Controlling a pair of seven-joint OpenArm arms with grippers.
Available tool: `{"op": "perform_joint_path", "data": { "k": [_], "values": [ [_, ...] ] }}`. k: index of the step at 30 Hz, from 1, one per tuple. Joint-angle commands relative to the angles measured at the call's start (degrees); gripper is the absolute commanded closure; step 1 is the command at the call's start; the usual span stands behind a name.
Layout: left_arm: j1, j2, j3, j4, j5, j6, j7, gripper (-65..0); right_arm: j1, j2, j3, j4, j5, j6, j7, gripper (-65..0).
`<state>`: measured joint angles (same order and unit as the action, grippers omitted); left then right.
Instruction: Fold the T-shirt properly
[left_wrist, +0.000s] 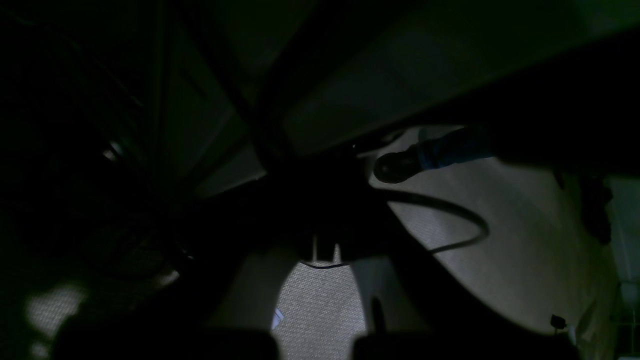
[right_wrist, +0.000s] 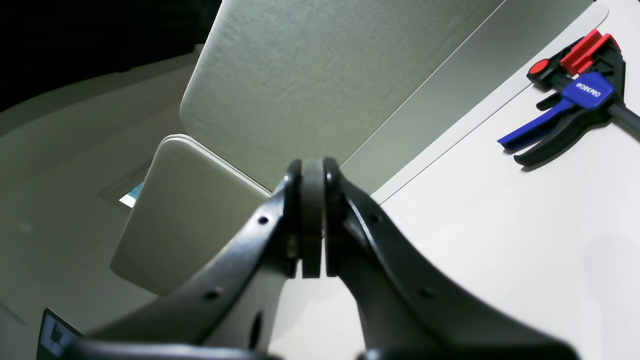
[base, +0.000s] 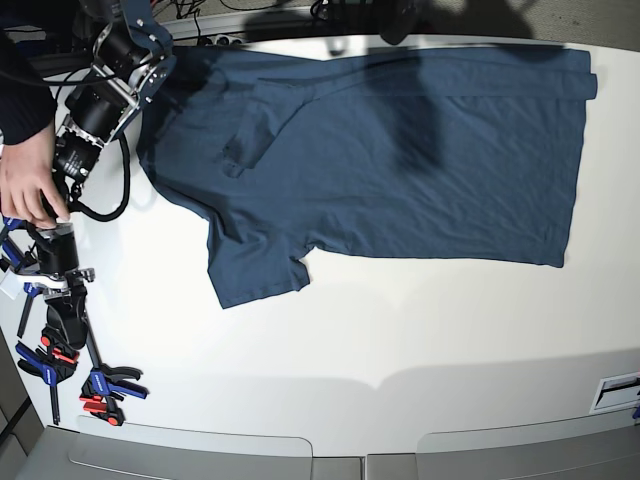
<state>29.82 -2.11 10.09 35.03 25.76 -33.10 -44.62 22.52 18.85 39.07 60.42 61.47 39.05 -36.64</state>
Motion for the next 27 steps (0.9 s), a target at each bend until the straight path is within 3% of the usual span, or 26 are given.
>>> {"op": "perform_joint_path", "data": {
  "k": [1,10,12,19,24,27],
  "values": [
    [0.6,0.8,0.5,0.6,-0.1,-2.1,-3.9,0.0,1.6,1.1,0.0,1.0,1.3,1.0,1.0,0.0],
    [0.6,0.8,0.5,0.6,-0.1,-2.1,-3.9,0.0,1.6,1.1,0.0,1.0,1.2,1.0,-0.5,0.0],
    [0.6,0.8,0.5,0.6,-0.1,-2.1,-3.9,0.0,1.6,1.1,0.0,1.0,-1.3,1.0,-1.2,0.0],
    [0.6,0.8,0.5,0.6,-0.1,-2.1,-3.9,0.0,1.6,1.1,-0.1,1.0,-27.0,1.0,4.2,0.0],
    [0.6,0.8,0.5,0.6,-0.1,-2.1,-3.9,0.0,1.6,1.2,-0.1,1.0,-44.2,1.0,12.1,0.0],
    [0.6,0.8,0.5,0.6,-0.1,-2.1,-3.9,0.0,1.6,1.2,-0.1,1.0,-52.0,1.0,19.5,0.0]
  ]
}}
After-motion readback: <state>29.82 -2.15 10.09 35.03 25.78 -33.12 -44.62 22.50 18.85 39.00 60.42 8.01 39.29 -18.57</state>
